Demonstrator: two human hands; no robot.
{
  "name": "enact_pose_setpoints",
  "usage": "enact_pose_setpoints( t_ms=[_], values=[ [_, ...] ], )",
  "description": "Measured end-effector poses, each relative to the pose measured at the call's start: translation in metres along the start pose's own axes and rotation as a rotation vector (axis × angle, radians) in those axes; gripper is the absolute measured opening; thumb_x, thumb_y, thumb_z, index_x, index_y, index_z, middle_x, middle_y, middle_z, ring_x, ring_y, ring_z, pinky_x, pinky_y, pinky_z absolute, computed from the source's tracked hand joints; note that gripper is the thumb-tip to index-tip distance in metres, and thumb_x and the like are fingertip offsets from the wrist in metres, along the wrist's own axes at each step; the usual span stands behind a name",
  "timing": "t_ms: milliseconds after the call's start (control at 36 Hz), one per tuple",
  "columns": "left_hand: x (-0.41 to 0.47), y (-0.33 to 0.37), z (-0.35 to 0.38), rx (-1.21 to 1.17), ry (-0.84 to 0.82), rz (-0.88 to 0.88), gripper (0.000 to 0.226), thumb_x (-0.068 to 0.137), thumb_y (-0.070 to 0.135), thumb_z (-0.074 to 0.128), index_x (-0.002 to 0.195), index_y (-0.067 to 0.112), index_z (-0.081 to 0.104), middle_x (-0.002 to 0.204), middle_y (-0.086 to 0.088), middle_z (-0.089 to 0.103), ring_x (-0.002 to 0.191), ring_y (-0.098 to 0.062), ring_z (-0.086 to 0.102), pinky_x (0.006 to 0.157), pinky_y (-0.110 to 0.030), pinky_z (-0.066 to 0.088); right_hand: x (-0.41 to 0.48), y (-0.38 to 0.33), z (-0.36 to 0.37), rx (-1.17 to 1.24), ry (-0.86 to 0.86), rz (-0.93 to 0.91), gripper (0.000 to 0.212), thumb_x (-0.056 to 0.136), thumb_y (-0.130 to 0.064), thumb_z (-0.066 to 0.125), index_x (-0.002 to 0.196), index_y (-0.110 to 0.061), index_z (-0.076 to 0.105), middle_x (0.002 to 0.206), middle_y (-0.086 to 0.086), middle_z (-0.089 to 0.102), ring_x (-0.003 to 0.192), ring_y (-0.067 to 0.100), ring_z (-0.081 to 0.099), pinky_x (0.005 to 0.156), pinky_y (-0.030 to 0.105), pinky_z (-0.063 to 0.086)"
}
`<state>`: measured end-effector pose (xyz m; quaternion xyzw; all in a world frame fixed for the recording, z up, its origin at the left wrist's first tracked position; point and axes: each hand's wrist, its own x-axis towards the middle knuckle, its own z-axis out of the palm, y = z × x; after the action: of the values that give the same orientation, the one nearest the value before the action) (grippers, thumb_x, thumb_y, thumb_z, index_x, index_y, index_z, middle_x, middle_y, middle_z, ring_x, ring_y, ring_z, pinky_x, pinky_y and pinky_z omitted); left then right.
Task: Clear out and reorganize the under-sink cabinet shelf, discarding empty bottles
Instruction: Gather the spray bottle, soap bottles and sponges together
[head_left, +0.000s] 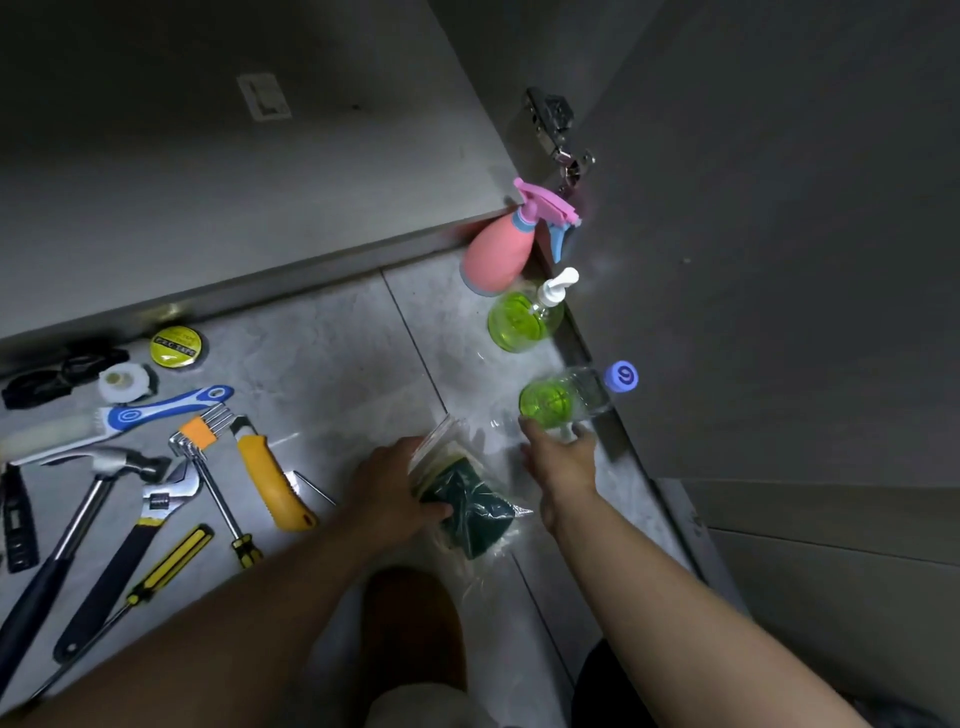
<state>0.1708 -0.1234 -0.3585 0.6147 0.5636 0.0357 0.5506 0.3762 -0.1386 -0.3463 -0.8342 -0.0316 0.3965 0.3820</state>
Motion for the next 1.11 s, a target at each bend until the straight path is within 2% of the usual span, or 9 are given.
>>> enact_pose_setpoints(
  t_ms=[194, 389, 528, 611, 722, 833, 917, 1000, 1111],
  values=[
    [-0.001, 0.001, 0.000, 0.004, 0.008, -0.005, 0.094, 0.064, 0.031, 0.093, 0.146, 0.020, 0.049, 0.135, -0.009, 0.059, 0.125, -0.028, 0.056, 0.107, -0.041, 0.046, 0.025, -0.011, 0.014, 0.217, 0.029, -0.084, 0.059, 0.076, -0.026, 0.084, 0.121, -0.031, 0.046, 0.103, -0.007, 0.064, 0.104, 0.028, 0.068, 0.099, 0.050, 0.054],
    [0.000, 0.000, -0.001, 0.023, 0.013, -0.009, 0.091, 0.064, 0.033, 0.093, 0.144, 0.021, 0.051, 0.133, -0.008, 0.061, 0.122, -0.027, 0.057, 0.104, -0.039, 0.048, 0.035, -0.015, 0.021, 0.090, 0.035, -0.147, 0.066, 0.078, -0.029, 0.080, 0.137, -0.025, 0.048, 0.106, -0.007, 0.065, 0.108, 0.027, 0.068, 0.100, 0.048, 0.054],
    [0.000, 0.002, -0.001, 0.020, 0.000, -0.035, 0.089, 0.065, 0.034, 0.093, 0.143, 0.022, 0.050, 0.133, -0.007, 0.060, 0.124, -0.027, 0.056, 0.105, -0.038, 0.047, 0.031, -0.016, 0.015, -0.013, 0.012, -0.131, 0.076, 0.081, -0.037, 0.079, 0.143, -0.017, 0.040, 0.129, 0.006, 0.061, 0.115, 0.025, 0.064, 0.105, 0.045, 0.050],
    [-0.002, 0.006, -0.001, -0.001, 0.024, -0.061, 0.089, 0.065, 0.034, 0.094, 0.142, 0.019, 0.051, 0.133, -0.010, 0.059, 0.124, -0.028, 0.055, 0.105, -0.039, 0.047, 0.019, -0.018, 0.007, -0.222, 0.019, -0.149, 0.065, 0.084, -0.040, 0.076, 0.136, -0.014, 0.046, 0.123, 0.007, 0.063, 0.110, 0.024, 0.063, 0.104, 0.040, 0.048],
    [-0.008, 0.007, -0.005, -0.023, 0.113, -0.194, 0.100, 0.061, 0.045, 0.094, 0.144, 0.017, 0.044, 0.139, -0.013, 0.049, 0.127, -0.033, 0.052, 0.104, -0.045, 0.049, -0.002, -0.013, -0.001, -0.534, -0.152, -0.171, 0.035, 0.085, -0.043, 0.072, 0.108, -0.018, 0.061, 0.103, 0.002, 0.070, 0.093, 0.020, 0.066, 0.092, 0.037, 0.053],
    [-0.015, 0.011, -0.003, -0.131, 0.131, -0.435, 0.108, 0.063, 0.057, 0.090, 0.143, 0.012, 0.032, 0.137, -0.014, 0.051, 0.124, -0.037, 0.056, 0.094, -0.045, 0.056, -0.023, -0.009, -0.006, -0.723, -0.441, -0.112, 0.049, 0.084, -0.066, 0.063, 0.108, -0.023, 0.065, 0.107, -0.001, 0.068, 0.094, 0.015, 0.065, 0.081, 0.035, 0.052],
    [-0.020, 0.013, 0.005, -0.427, 0.067, -0.562, 0.086, 0.074, 0.049, 0.086, 0.136, 0.004, 0.047, 0.123, -0.014, 0.066, 0.107, -0.037, 0.069, 0.089, -0.047, 0.059, -0.034, -0.010, -0.011, -0.760, -0.563, 0.014, 0.072, 0.071, -0.087, 0.051, 0.116, -0.032, 0.062, 0.109, -0.007, 0.063, 0.095, 0.011, 0.059, 0.068, 0.029, 0.042],
    [-0.030, 0.015, 0.015, -0.754, -0.032, -0.533, 0.043, 0.090, 0.039, 0.075, 0.125, 0.017, 0.062, 0.103, -0.008, 0.076, 0.083, -0.027, 0.078, 0.068, -0.040, 0.064, -0.038, -0.004, -0.013, -0.732, -0.650, 0.025, 0.077, 0.062, -0.091, 0.055, 0.110, -0.032, 0.065, 0.106, -0.009, 0.070, 0.093, 0.008, 0.066, 0.074, 0.032, 0.053],
    [-0.037, 0.023, 0.023, -0.835, -0.042, -0.447, 0.021, 0.097, 0.042, 0.065, 0.113, 0.028, 0.065, 0.105, 0.000, 0.077, 0.093, -0.020, 0.075, 0.083, -0.042, 0.061, -0.040, 0.007, -0.016, -0.544, -0.740, 0.066, 0.068, 0.069, -0.072, 0.073, 0.118, -0.026, 0.065, 0.107, -0.007, 0.077, 0.101, 0.010, 0.072, 0.088, 0.035, 0.057]
  ],
)
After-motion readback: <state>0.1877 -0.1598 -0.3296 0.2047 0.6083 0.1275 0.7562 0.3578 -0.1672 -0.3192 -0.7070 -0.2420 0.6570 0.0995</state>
